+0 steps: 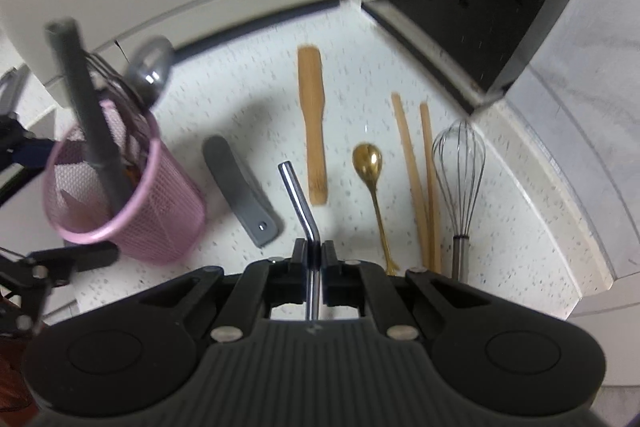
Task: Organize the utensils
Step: 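Lift the metal straw with the right gripper and lower it into the pink cup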
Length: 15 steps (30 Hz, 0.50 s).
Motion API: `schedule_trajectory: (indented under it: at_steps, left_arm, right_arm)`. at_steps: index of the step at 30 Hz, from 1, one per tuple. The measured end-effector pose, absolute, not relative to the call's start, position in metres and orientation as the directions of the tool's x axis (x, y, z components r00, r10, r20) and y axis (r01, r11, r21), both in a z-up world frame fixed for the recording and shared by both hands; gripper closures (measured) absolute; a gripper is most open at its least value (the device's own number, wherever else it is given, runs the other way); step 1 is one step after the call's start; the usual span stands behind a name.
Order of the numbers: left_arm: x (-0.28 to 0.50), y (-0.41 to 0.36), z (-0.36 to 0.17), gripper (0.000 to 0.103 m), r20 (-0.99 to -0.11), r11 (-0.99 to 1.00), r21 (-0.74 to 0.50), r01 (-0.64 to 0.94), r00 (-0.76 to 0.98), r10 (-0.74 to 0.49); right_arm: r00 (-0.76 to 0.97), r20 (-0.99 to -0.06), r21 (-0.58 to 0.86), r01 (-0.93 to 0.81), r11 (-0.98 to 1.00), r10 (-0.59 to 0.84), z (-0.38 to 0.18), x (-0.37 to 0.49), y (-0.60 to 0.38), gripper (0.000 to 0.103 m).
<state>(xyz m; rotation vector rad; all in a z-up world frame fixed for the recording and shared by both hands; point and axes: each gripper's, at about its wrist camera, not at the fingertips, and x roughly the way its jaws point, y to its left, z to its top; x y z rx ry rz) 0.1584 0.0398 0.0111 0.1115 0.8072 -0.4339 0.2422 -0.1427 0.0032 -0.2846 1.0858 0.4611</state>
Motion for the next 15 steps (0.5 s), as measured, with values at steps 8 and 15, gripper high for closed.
schedule_trajectory:
  at_steps: [8, 15]
  left_arm:
    - [0.158, 0.040, 0.011, 0.014, -0.720, 0.907, -0.067, 0.417, 0.609, -0.333]
    - [0.158, 0.040, 0.011, 0.014, -0.720, 0.906, -0.067, 0.417, 0.609, -0.334]
  right_arm:
    - [0.478, -0.834, -0.013, -0.519, 0.855, 0.277, 0.033, 0.221, -0.143, 0.100]
    - [0.529, -0.790, -0.018, -0.526, 0.850, 0.311, 0.054, 0.212, -0.143, 0.101]
